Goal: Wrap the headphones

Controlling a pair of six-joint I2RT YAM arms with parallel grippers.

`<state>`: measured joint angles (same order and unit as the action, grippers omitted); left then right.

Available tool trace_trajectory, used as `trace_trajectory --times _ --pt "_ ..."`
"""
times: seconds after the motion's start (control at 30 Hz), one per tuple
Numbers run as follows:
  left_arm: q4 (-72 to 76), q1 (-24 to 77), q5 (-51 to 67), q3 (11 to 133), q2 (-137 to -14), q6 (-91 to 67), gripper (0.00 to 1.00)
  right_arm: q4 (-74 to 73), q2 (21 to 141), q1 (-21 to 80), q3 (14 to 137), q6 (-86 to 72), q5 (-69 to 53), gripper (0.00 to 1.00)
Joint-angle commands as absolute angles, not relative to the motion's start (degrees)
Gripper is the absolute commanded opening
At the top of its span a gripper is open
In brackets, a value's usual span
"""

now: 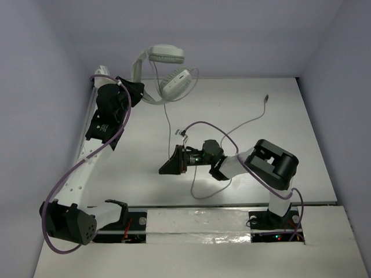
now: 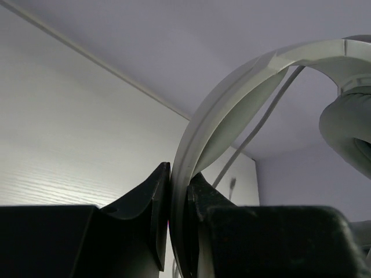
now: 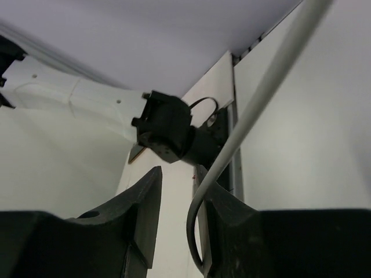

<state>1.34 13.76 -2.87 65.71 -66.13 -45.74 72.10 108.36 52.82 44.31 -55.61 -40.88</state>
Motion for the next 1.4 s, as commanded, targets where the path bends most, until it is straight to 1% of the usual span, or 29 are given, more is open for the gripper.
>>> trace_trajectory --times 0.0,0.13,0.17,0.2,0.33,0.47,0.5,0.57,0.6,0.63,0.7,0.77,0.83,0.93,0.97,1.0,1.07,1.1,1.13,1.2,1.27,1.33,1.37 --pt "8.4 13.5 -11.2 65.9 -63.5 -48.7 0.0 85.4 105.5 56.7 43.6 -57.2 -41.8 0.35" --pt "7.6 13.5 -16.8 66.0 -64.3 -47.3 0.0 78.7 100.5 60.7 41.4 -53.6 -39.6 0.35" --pt "7.0 13.5 -17.8 66.4 -64.6 -45.5 0.0 74.9 99.1 62.0 40.6 -52.5 -38.8 0.35" --pt "6.4 13.5 -20.4 66.8 -64.7 -44.4 0.0 73.1 97.7 62.1 39.0 -50.4 -37.5 0.35" --pt "4.5 13.5 -24.3 69.5 -66.0 -38.6 0.0 68.6 91.0 63.4 35.6 -48.8 -36.9 0.33" --pt "2.2 13.5 -23.6 71.2 -67.8 -34.9 0.0 70.3 85.5 63.9 33.8 -50.5 -37.9 0.27" --pt "2.0 13.5 -22.5 71.1 -67.8 -33.3 0.0 69.4 83.3 63.9 33.8 -50.2 -37.4 0.24" --pt "0.6 13.5 -21.0 72.2 -68.5 -32.5 0.0 65.2 80.8 63.9 34.4 -48.8 -36.8 0.21" --pt "-0.4 13.5 -17.4 72.8 -68.9 -32.0 0.0 62.6 78.1 63.9 34.6 -46.2 -35.2 0.18" --pt "-2.5 13.5 -16.3 75.0 -70.3 -31.3 0.0 60.3 76.7 63.9 35.0 -44.8 -34.5 0.17" --pt "-5.3 13.5 -15.4 76.6 -71.6 -30.4 0.0 53.0 74.5 63.9 36.8 -41.9 -34.1 0.16" --pt "-5.2 13.5 -18.2 76.3 -71.7 -29.4 0.0 46.0 72.2 63.9 39.9 -40.5 -34.4 0.14" --pt "-4.5 14.2 -19.9 75.2 -71.7 -28.6 0.0 43.3 70.0 63.9 41.1 -39.9 -35.2 0.13" --pt "-5.0 16.8 -26.4 74.2 -72.3 -25.3 0.0 35.6 67.3 63.9 44.7 -38.1 -34.7 0.13" --pt "-5.3 17.6 -27.7 73.8 -72.4 -24.5 0.0 30.8 66.0 63.9 46.0 -37.5 -34.4 0.13" --pt "-5.6 19.5 -28.9 73.5 -72.6 -22.9 0.0 29.0 65.5 63.9 47.2 -37.2 -33.8 0.17" --pt "-6.6 23.2 -33.2 72.3 -73.5 -20.8 0.0 25.0 64.3 63.9 50.4 -36.3 -28.9 0.19" --pt "-7.2 24.9 -34.4 72.1 -73.8 -20.4 0.0 22.5 64.0 63.9 52.0 -36.3 -28.8 0.19" --pt "-7.8 26.6 -35.8 71.7 -74.6 -19.9 0.0 20.3 64.1 63.9 55.6 -34.4 -25.3 0.19" --pt "-7.9 30.8 -38.0 70.9 -75.1 -18.2 0.0 14.4 65.0 63.9 59.2 -32.1 -22.4 0.19" --pt "-9.0 32.4 -38.1 70.5 -75.2 -17.4 0.0 7.7 66.1 63.9 64.7 -28.4 -17.9 0.19" --pt "-11.0 33.7 -37.4 70.0 -74.9 -16.8 0.0 4.1 67.3 63.0 67.4 -25.2 -13.8 0.18" --pt "-11.1 34.3 -37.6 69.4 -74.4 -16.3 0.0 1.5 67.6 62.5 69.1 -24.5 -13.6 0.17"
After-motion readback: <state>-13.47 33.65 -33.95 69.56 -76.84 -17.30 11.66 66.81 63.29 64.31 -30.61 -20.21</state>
